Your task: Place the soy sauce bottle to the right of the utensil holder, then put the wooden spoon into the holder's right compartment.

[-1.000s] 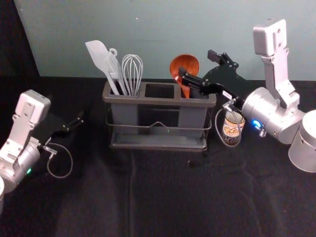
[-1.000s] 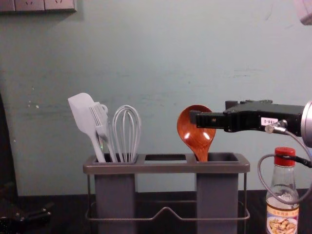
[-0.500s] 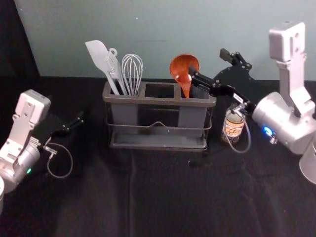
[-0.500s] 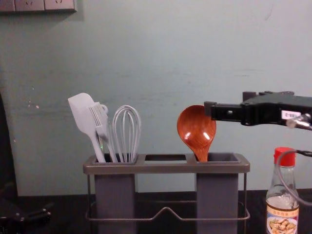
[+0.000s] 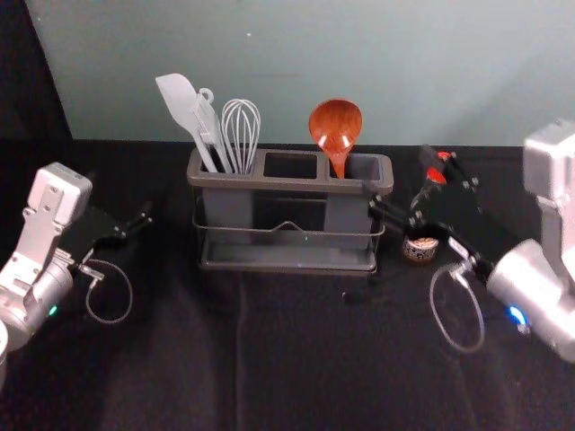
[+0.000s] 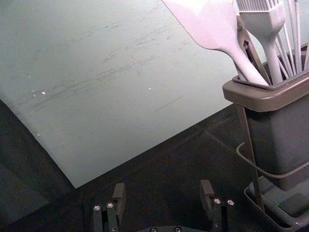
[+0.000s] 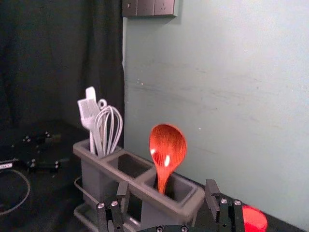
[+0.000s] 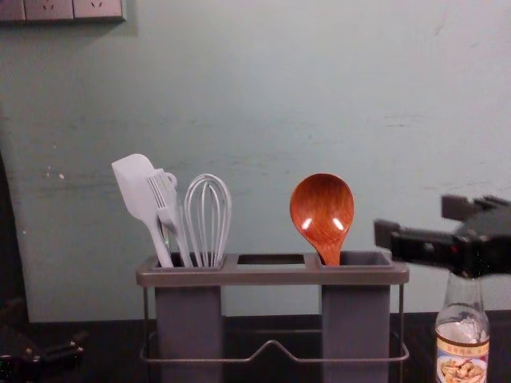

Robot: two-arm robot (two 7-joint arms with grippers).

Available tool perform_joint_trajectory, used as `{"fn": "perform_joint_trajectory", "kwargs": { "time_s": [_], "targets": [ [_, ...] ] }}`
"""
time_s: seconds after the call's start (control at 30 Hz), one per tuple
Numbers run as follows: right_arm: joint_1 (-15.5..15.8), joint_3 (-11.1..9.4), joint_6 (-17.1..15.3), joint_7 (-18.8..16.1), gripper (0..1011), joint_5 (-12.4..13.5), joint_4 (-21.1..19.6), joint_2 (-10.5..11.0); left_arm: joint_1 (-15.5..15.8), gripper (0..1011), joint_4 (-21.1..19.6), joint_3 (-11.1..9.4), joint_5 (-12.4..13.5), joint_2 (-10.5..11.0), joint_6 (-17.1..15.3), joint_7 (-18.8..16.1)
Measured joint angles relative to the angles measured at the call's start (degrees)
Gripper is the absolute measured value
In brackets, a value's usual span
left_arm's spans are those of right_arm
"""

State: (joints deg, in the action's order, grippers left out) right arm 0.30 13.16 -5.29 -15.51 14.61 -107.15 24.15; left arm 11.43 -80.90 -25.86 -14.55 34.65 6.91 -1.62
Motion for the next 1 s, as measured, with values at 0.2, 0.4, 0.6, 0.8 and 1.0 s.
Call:
{"fn": "perform_joint_trajectory", "kwargs": {
  "time_s": [0.2, 0.4, 0.6, 0.8, 1.0],
  "targets": [
    [4.81, -1.05, 3.93, -0.32, 1002, -1.11, -0.34, 0.45, 0.0, 1005, 0.0, 0.0, 0.0, 0.0, 0.0, 0.0],
    [8.02, -1.66, 7.6, -0.29, 1002, -2.61, 0.83, -0.22, 0.0, 1005, 0.0, 0.0, 0.0, 0.0, 0.0, 0.0],
    [10.57, -2.02, 10.39, 0.11, 1002, -3.81, 2.24, -1.36, 0.0, 1005, 0.0, 0.0, 0.0, 0.0, 0.0, 0.0],
    [12.21, -2.6, 13.42, 0.93, 1002, -4.93, 3.75, -2.81, 0.0, 1005, 0.0, 0.0, 0.0, 0.0, 0.0, 0.0],
    [13.16, -3.3, 16.38, 1.81, 1002, -6.08, 5.93, -4.52, 0.0, 1005, 0.0, 0.0, 0.0, 0.0, 0.0, 0.0]
  ]
}}
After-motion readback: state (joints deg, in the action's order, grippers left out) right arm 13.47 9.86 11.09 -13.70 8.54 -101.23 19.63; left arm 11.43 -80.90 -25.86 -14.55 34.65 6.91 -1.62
